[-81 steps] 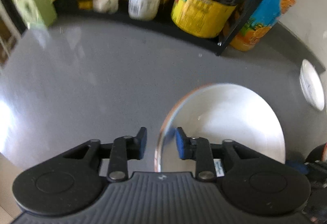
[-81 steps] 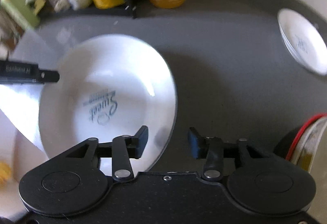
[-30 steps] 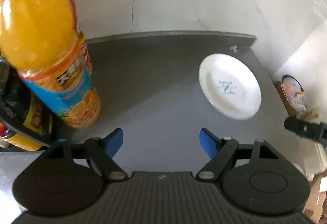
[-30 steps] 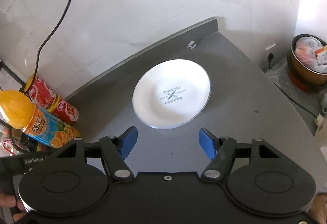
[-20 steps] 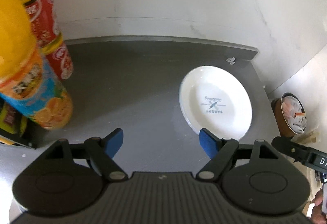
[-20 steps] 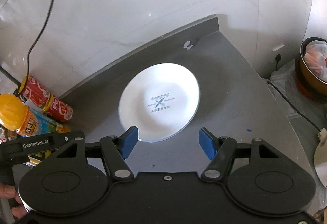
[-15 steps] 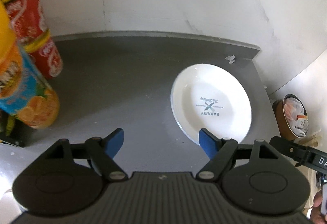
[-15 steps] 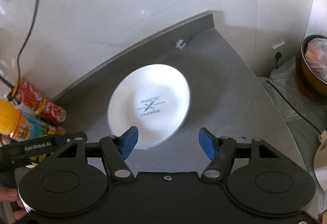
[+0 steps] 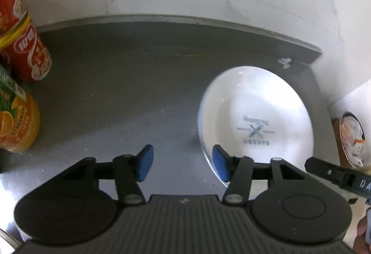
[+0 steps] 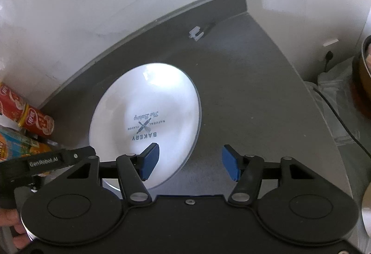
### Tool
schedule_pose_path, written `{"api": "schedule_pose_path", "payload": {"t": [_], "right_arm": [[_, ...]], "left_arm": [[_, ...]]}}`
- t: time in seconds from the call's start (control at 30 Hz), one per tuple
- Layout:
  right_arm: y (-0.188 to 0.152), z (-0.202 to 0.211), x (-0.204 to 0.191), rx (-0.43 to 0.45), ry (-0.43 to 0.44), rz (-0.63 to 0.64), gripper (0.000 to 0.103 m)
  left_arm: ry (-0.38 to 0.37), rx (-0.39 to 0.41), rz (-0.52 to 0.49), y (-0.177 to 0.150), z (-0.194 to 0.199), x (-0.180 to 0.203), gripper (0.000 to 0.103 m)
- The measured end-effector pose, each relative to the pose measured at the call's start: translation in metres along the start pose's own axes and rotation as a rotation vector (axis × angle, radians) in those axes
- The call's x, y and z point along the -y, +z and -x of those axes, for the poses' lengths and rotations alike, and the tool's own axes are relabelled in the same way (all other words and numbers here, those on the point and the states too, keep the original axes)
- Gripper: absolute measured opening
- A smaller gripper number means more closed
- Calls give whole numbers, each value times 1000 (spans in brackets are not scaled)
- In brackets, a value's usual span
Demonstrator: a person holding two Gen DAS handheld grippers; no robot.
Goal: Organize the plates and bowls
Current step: 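Move both grippers to the rim of the white 'Bakery' plate, then close both grippers on the 'Bakery' plate rim and lift it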
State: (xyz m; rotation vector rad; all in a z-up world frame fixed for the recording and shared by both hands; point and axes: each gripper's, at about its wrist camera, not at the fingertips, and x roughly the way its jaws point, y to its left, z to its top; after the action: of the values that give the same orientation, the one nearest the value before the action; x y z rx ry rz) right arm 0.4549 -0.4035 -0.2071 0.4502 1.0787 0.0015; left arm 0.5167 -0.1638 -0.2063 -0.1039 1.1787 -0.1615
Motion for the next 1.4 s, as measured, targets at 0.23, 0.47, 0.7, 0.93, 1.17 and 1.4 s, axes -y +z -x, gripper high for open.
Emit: {"api": "schedule_pose_path", "payload": {"t": [0.23,0.47,0.7,0.93,1.17,1.4], "right_arm": [[1,-22,2,-29,56,-21,48],[0,-27,0,-13,74,-9,33],[-3,-27,2,10,60,37,15],[-13,-14,-6,71,61,61,14],[-20,1,-15,83,75,86,14],[-32,27,-32,101,74,134,14]], "left_arm": [[-46,-3,43,6,-9,-2,37],[-50,-16,7,7,-18,10,23],[-94,-28,77,4,-22,7,14],[-82,-8,36,2,-13,10,14],[-78,-6,51,-2,4,4,13],[-104,-10,80,-10,25,-6,13]]}}
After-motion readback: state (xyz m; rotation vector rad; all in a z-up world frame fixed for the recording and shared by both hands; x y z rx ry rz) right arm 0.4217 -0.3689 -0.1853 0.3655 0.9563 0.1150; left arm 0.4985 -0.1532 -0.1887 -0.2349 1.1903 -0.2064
